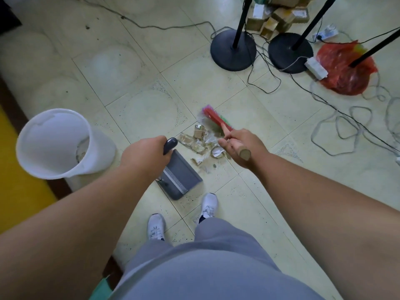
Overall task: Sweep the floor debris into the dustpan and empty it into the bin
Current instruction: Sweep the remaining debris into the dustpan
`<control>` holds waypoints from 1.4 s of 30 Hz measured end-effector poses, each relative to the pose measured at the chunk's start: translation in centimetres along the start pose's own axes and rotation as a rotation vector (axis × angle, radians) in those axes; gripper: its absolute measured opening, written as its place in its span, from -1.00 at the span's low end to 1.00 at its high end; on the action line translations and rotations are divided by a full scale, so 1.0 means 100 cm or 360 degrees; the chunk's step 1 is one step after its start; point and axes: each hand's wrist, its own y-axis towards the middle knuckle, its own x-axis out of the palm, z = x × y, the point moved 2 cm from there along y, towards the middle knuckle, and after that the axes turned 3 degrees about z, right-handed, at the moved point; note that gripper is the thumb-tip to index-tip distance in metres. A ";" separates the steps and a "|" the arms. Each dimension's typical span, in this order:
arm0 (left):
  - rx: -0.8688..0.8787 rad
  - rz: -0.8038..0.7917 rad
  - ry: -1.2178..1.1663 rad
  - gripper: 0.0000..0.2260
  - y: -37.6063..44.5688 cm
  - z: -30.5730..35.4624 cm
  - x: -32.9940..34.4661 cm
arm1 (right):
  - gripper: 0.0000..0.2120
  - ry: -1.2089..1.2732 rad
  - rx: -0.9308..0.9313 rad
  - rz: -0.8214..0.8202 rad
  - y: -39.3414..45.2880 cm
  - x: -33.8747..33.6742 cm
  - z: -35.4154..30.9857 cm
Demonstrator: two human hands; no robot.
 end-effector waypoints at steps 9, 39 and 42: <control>0.0094 -0.0045 0.0037 -0.77 -0.011 -0.001 0.011 | -0.72 -0.0171 -0.0067 0.0036 -0.007 0.024 -0.014; 0.0268 -0.0091 -0.0164 -0.71 -0.015 -0.045 0.008 | -0.79 0.0667 0.0158 0.0417 -0.138 0.078 -0.084; 0.0252 -0.0072 -0.0118 -0.70 -0.021 -0.049 0.007 | -0.88 0.0623 0.0138 0.0558 -0.135 0.070 -0.078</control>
